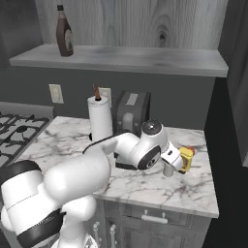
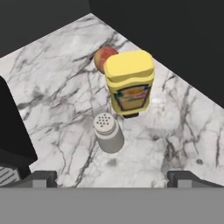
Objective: There are various items on the counter. Only move the condiments/shakers into the cabinet.
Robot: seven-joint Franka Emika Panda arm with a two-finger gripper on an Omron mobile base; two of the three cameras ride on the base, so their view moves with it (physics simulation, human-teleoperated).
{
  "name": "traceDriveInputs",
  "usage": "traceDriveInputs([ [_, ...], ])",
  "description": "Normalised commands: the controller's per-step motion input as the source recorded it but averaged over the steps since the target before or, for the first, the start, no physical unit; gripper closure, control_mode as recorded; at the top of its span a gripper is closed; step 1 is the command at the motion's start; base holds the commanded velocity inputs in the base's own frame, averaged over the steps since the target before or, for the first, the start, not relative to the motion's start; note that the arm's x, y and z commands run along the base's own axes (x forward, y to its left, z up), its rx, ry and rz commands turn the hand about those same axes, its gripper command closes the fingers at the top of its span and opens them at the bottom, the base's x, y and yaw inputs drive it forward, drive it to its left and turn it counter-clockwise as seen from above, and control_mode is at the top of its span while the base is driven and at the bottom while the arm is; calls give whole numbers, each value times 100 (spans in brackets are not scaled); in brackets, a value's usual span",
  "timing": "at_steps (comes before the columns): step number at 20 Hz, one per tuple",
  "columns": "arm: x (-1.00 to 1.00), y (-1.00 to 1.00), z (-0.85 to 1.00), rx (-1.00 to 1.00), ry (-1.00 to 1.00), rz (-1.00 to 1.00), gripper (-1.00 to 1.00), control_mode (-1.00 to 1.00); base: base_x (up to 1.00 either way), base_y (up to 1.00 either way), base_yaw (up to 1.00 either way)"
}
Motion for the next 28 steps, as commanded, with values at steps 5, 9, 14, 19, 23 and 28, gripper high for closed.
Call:
traceDriveInputs([
  [5,12,0,-18,0,7,0,-100,-100,0,0,0],
  [9,0,-2,-27,0,9,0,-100,-100,0,0,0],
  [14,1,-6,-18,0,3,0,-100,-100,0,0,0],
  [19,11,-5,-12,0,0,0,-100,-100,0,0,0],
  [23,15,-4,-11,0,0,0,-100,-100,0,0,0],
  [28,18,-2,-11,0,0,0,-100,-100,0,0,0],
])
